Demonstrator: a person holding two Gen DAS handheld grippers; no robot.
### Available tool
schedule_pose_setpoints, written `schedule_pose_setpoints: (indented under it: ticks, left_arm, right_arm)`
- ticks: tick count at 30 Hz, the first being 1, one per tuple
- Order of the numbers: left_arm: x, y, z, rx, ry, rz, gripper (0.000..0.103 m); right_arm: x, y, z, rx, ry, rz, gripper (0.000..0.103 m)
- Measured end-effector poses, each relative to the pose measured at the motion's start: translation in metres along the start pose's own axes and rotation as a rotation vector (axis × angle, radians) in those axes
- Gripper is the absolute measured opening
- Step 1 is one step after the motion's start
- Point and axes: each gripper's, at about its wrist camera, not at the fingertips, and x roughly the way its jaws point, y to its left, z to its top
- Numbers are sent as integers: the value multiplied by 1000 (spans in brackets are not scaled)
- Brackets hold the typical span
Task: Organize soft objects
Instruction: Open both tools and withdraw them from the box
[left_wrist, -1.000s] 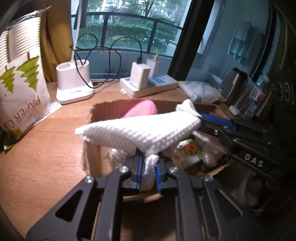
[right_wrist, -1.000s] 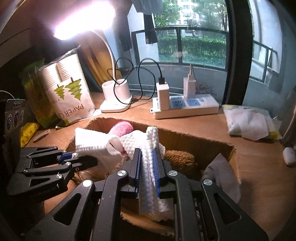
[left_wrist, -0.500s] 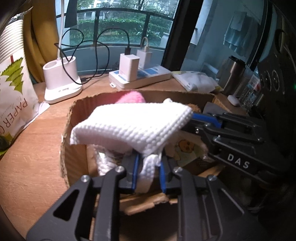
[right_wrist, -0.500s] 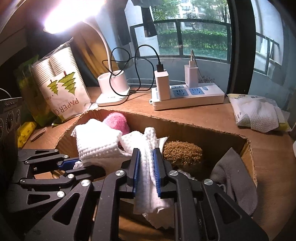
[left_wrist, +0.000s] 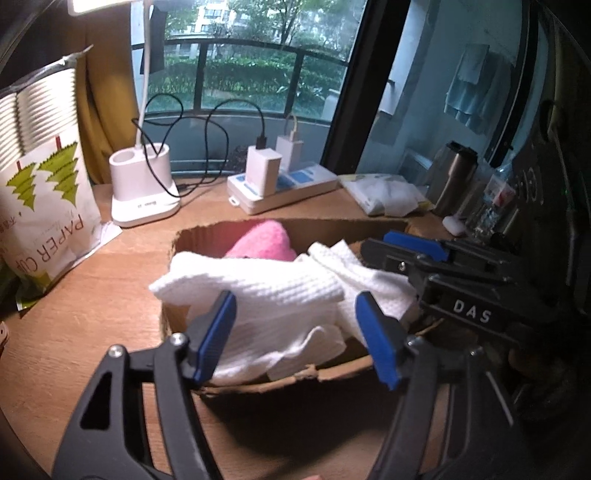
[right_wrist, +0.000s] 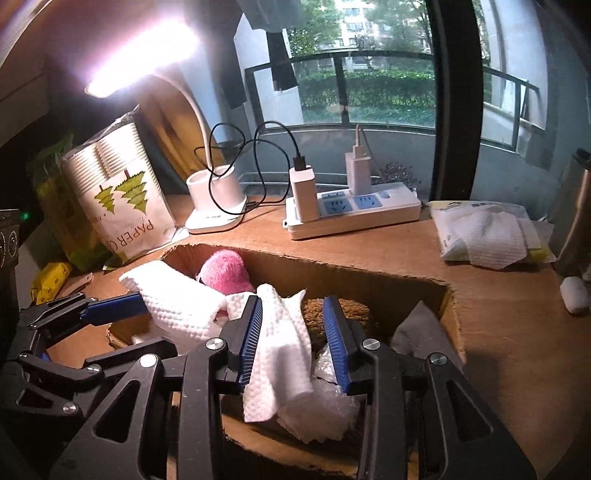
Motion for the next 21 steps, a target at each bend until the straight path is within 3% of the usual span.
schedule_pose_setpoints:
  ticks: [11, 21]
  left_arm:
    - [-20, -3, 4, -6, -51, 20, 69]
    - [-50, -15, 0, 6, -100, 51, 71]
  right_arm:
    - [-19, 6, -2, -15, -18, -8, 37]
    - [-53, 14, -10, -22, -49, -30, 46]
